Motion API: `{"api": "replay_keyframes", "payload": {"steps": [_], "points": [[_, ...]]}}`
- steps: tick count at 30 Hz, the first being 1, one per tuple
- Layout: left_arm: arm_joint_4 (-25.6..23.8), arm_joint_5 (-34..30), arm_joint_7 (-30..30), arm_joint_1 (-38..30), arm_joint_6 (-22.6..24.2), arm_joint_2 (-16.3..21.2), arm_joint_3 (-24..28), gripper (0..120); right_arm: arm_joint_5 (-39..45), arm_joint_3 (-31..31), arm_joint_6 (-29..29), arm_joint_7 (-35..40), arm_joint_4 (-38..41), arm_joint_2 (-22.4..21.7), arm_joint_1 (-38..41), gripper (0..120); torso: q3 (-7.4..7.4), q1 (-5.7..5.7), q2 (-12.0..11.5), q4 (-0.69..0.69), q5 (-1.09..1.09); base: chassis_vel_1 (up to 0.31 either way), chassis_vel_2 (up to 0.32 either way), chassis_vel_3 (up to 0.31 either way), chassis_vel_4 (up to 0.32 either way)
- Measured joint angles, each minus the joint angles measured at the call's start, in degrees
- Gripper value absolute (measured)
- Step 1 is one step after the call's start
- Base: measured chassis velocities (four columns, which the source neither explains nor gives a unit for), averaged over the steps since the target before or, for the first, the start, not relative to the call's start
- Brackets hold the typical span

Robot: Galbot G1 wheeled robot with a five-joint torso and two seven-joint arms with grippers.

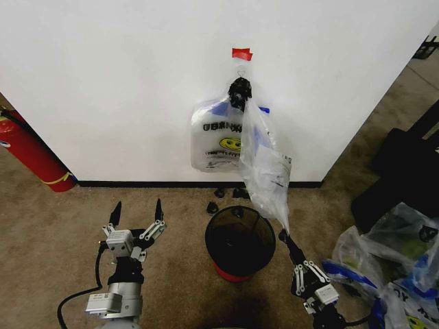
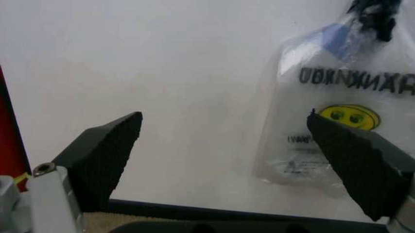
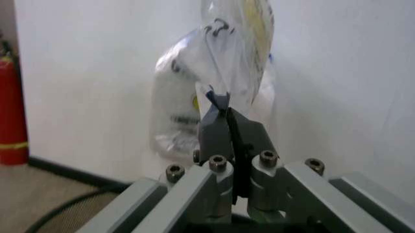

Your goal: Pick up the garbage bag from the wall and place it over the trash bin.

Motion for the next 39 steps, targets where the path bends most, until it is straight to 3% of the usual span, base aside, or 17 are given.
{"api": "replay_keyframes", "payload": {"steps": [5, 17, 25, 35, 37, 38, 39], "points": [[0.2, 0.0, -0.1, -0.4, 0.1, 0.4, 0.3, 100, 1.1, -2.2, -5.0, 3.7, 2.2, 0.6, 4.1, 0, 0.00, 0.00, 0.0, 0.00, 0.00, 0.000, 0.000, 0.000, 0.000], [1.5, -0.4, -0.1, -3.2, 1.3, 2.5, 2.4, 100, 15.5, -4.0, -19.6, 9.0, 8.2, 0.7, 10.3, 0, 0.00, 0.00, 0.0, 0.00, -0.01, 0.000, 0.000, 0.000, 0.000], [0.7, -1.9, -0.1, -4.8, 2.8, 5.1, 4.8, 100, 13.1, -3.8, -19.9, 8.8, 7.1, 0.2, 11.4, 0, 0.00, 0.00, 0.0, 0.00, -0.01, 0.000, 0.000, 0.000, 0.000], [-3.0, -7.6, 0.0, -8.7, 6.6, 11.8, 7.6, 100, 10.4, -3.7, -20.0, 8.8, 5.1, -0.8, 13.2, 0, 0.01, 0.00, 0.0, 0.01, 0.00, 0.000, 0.000, 0.000, 0.000], [-5.7, -13.5, 0.0, -12.0, 10.4, 16.0, 9.8, 100, 9.6, -3.4, -20.0, 9.2, 4.8, -1.0, 13.5, 0, 0.01, 0.00, 0.0, 0.02, -0.02, 0.000, 0.000, 0.000, 0.000], [-5.7, -13.5, 0.0, -12.0, 10.4, 16.0, 9.8, 100, 9.6, -3.4, -20.0, 9.2, 4.8, -1.0, 13.5, 0, 0.01, 0.00, 0.0, 0.02, -0.02, 0.000, 0.000, 0.000, 0.000], [-7.9, -19.8, -0.1, -15.6, 14.0, 19.7, 11.8, 100, 9.1, -3.3, -20.0, 9.5, 4.7, -1.1, 13.5, 0, 0.00, 0.00, 0.0, 0.00, 0.00, 0.000, 0.000, 0.000, 0.000]]}}
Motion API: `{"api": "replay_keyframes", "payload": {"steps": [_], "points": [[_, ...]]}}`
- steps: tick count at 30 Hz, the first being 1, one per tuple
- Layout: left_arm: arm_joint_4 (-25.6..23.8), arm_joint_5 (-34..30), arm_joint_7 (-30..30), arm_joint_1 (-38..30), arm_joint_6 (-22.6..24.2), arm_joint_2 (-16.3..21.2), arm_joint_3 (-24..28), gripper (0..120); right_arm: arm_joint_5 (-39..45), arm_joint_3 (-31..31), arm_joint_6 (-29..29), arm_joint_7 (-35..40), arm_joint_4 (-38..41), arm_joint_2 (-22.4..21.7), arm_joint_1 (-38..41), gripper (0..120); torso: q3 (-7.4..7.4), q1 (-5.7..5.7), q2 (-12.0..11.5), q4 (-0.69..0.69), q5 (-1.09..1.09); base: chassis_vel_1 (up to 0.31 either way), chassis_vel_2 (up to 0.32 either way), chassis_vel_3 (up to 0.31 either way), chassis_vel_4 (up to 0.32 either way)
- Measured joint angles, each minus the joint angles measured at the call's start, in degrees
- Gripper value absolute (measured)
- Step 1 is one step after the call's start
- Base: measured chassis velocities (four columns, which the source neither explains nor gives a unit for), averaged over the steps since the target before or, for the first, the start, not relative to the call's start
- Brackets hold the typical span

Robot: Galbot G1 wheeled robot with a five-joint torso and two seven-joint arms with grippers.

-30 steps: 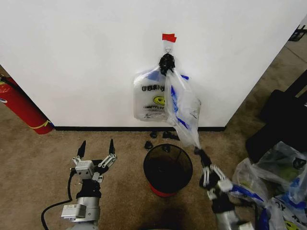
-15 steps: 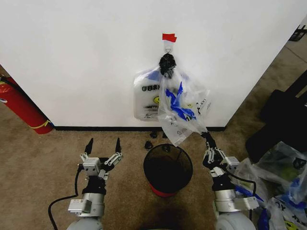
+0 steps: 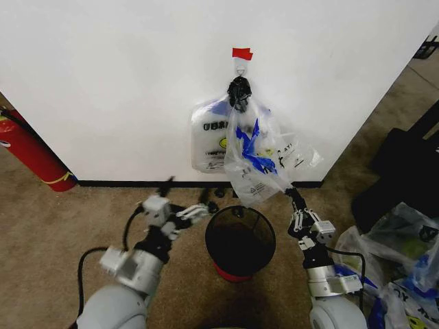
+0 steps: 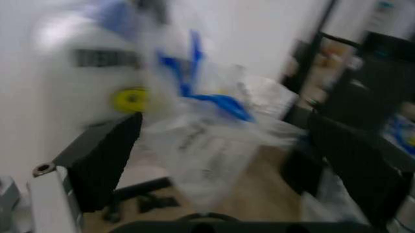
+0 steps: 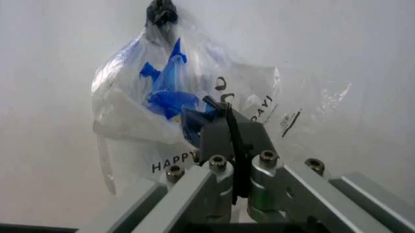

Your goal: Pick up the garbage bag from the wall and place it over the trash bin.

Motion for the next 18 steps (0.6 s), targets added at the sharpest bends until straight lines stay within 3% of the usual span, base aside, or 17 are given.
{"api": "replay_keyframes", "payload": {"steps": [2, 3, 4, 5, 8, 9, 11, 13, 15, 18], "points": [[-2.5, -13.1, -0.7, -9.6, 7.6, 7.5, 5.8, 100, -1.2, 0.2, 0.3, 0.1, 0.0, 0.1, -0.4, 0, 0.00, 0.00, 0.0, 0.00, -0.02, 0.000, 0.000, 0.000, 0.000], [-2.4, -20.9, -1.0, -18.7, 10.9, 11.4, 10.0, 100, -1.8, 0.3, 0.5, 0.1, 0.0, 0.4, -0.6, 0, 0.00, 0.00, 0.0, -0.02, 0.00, 0.000, 0.000, 0.000, 0.000], [-2.4, -20.9, -1.0, -18.7, 10.9, 11.4, 10.0, 100, -1.8, 0.3, 0.5, 0.1, 0.0, 0.4, -0.6, 0, 0.00, 0.00, 0.0, -0.02, 0.00, 0.000, 0.000, 0.000, 0.000], [-0.7, -25.6, -1.1, -27.1, 12.7, 13.1, 13.7, 100, -2.1, 0.4, 0.6, 0.1, -0.2, 0.6, -0.7, 0, 0.00, 0.00, 0.0, -0.01, 0.00, 0.000, 0.000, 0.000, 0.000], [6.7, -40.6, -5.0, -49.9, 18.1, 10.6, 23.6, 99, -2.7, 0.4, 0.7, 0.0, -0.4, 0.9, -0.7, 0, 0.00, 0.00, 0.0, 0.01, 0.00, 0.000, 0.000, 0.000, 0.000], [8.8, -43.1, -6.3, -54.2, 19.6, 9.6, 26.4, 98, -2.9, 0.5, 0.8, 0.0, -0.4, 0.9, -0.8, 0, 0.01, 0.01, 0.0, -0.03, -0.02, 0.000, 0.000, 0.000, 0.000], [15.1, -44.8, -8.7, -63.3, 23.0, 7.3, 33.7, 98, -2.9, 0.9, 1.0, 0.0, -0.6, 0.8, -0.9, 0, 0.01, 0.01, 0.0, 0.01, 0.02, 0.000, 0.000, 0.000, 0.000], [16.5, -45.7, -9.6, -65.3, 24.1, 6.4, 35.4, 97, -2.9, 1.1, 1.1, 0.0, -0.7, 0.8, -0.9, 0, 0.01, 0.01, 0.0, -0.02, -0.04, 0.000, 0.000, 0.000, 0.000], [18.6, -47.6, -11.7, -67.3, 25.2, 4.6, 36.9, 97, -3.0, 1.1, 1.3, -0.1, -1.1, 0.9, -0.8, 0, 0.00, 0.00, 0.0, 0.04, 0.03, 0.000, 0.000, 0.000, 0.000], [20.9, -47.8, -12.5, -69.2, 25.8, 2.7, 38.5, 97, -3.2, 1.1, 1.7, -0.1, -1.4, 1.2, -0.8, 0, 0.00, 0.01, 0.0, 0.00, -0.03, 0.000, 0.000, 0.000, 0.000]]}}
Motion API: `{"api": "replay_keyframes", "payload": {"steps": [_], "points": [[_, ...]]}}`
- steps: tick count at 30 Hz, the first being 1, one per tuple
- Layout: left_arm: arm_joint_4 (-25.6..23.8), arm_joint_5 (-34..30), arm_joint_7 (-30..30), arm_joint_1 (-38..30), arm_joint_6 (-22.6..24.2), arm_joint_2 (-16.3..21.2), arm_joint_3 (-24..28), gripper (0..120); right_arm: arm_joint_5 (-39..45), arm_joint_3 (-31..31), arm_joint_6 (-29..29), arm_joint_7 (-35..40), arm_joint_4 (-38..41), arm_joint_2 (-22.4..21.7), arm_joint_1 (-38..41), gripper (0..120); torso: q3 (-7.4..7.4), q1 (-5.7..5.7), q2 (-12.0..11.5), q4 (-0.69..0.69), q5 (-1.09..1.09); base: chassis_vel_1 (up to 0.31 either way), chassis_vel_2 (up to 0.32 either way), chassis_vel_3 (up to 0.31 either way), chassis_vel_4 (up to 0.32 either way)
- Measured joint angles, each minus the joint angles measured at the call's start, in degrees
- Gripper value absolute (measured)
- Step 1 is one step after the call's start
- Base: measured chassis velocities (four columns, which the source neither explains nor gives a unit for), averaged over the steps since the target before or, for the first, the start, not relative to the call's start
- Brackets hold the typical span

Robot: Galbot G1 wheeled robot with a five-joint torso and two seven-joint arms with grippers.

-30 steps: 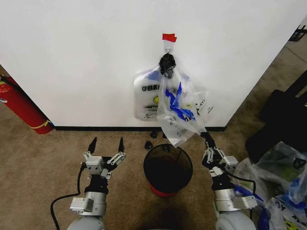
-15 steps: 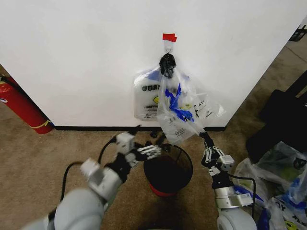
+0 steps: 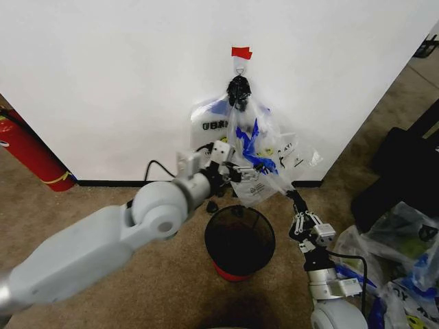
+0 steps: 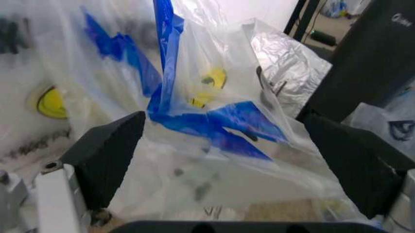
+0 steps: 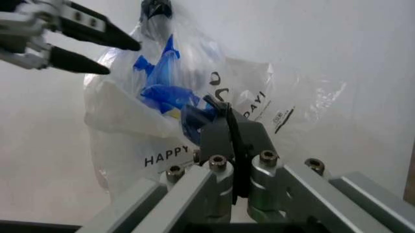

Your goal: Pick up the garbage bag from the wall and place it over the trash bin.

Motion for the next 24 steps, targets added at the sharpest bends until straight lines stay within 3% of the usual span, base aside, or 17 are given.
{"api": "replay_keyframes", "payload": {"steps": [13, 19, 24], "points": [[6.1, -1.6, -0.6, -10.1, 6.3, -2.3, 9.5, 96, -0.1, 0.0, 0.5, -0.1, -0.5, -0.4, 0.3, 0, -0.01, -0.01, 0.0, 0.01, 0.04, 0.000, 0.000, 0.000, 0.000], [8.9, -6.2, -4.9, -11.9, 8.3, -5.2, 11.8, 95, 0.5, 0.6, 0.5, 0.0, 0.2, -1.2, -0.2, 0, 0.00, 0.00, 0.0, -0.02, 0.04, 0.000, 0.000, 0.000, 0.000], [9.7, -7.8, -7.4, -12.4, 9.6, -6.1, 12.2, 82, 0.5, 0.7, 0.5, 0.0, 0.4, -1.2, -0.5, 0, -0.01, -0.01, 0.0, 0.02, 0.03, 0.000, 0.000, 0.000, 0.000]]}}
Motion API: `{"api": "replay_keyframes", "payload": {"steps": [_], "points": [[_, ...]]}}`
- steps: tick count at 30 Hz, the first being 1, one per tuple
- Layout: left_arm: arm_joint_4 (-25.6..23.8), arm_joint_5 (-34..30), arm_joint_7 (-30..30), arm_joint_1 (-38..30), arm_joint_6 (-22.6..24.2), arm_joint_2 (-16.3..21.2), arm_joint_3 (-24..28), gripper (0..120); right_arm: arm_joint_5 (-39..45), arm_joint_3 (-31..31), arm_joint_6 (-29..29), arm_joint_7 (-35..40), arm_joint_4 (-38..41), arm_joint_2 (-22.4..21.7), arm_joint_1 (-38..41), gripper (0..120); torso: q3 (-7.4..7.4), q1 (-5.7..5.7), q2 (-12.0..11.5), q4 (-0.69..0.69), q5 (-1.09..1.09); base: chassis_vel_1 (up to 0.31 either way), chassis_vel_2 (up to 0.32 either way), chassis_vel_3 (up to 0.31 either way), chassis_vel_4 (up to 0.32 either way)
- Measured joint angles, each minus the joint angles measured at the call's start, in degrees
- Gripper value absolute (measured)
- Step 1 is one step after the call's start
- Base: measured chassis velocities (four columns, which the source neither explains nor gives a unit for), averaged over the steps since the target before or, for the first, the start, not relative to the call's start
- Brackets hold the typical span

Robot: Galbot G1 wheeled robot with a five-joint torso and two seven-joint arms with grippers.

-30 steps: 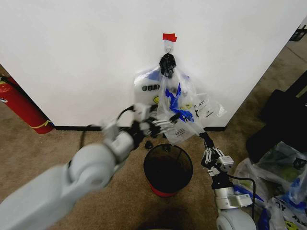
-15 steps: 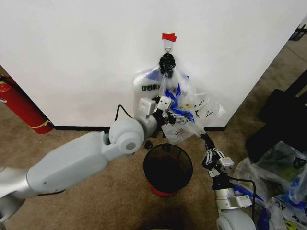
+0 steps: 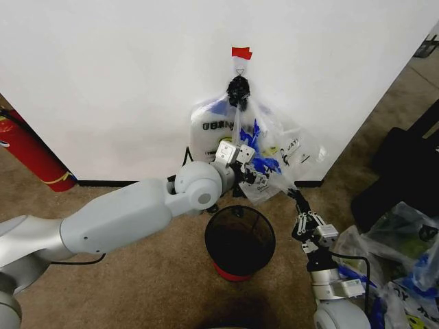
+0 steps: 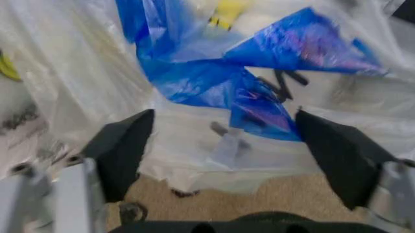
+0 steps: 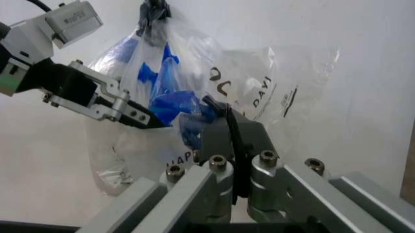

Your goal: Pick up the garbage bag from the wall and place it over the trash bin.

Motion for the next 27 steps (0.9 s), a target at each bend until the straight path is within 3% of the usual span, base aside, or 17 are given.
{"api": "replay_keyframes", "payload": {"steps": [12, 19, 20, 23, 27], "points": [[2.5, -4.9, -4.8, 0.1, -0.3, -4.0, -0.3, 40, -0.1, 0.1, 0.2, 0.0, 0.1, 0.3, -0.6, 0, 0.00, 0.00, 0.0, -0.02, 0.00, 0.000, 0.000, 0.000, 0.000], [3.5, -5.1, -4.3, 1.4, -4.4, -5.8, -2.1, 11, -0.1, 0.3, 0.3, 0.2, 0.2, 0.6, -1.1, 0, 0.00, 0.00, 0.0, -0.02, 0.00, 0.000, 0.000, 0.000, 0.000], [3.5, -5.1, -4.3, 1.4, -4.4, -5.8, -2.1, 11, -0.1, 0.3, 0.3, 0.2, 0.2, 0.6, -1.1, 0, 0.00, 0.00, 0.0, -0.02, 0.00, 0.000, 0.000, 0.000, 0.000], [2.0, -4.3, -3.8, 2.0, -6.2, -4.6, -3.8, 0, 0.2, 0.3, 0.3, 0.4, 0.2, 0.7, -1.0, 0, 0.00, 0.00, 0.0, -0.03, 0.00, 0.000, 0.000, 0.000, 0.000], [-3.2, -3.7, -3.6, 4.7, -7.7, 0.8, -7.8, 0, 0.5, 0.3, -0.2, 0.7, 0.5, 0.8, -1.1, 0, 0.00, 0.00, 0.0, 0.00, -0.01, 0.000, 0.000, 0.000, 0.000]]}}
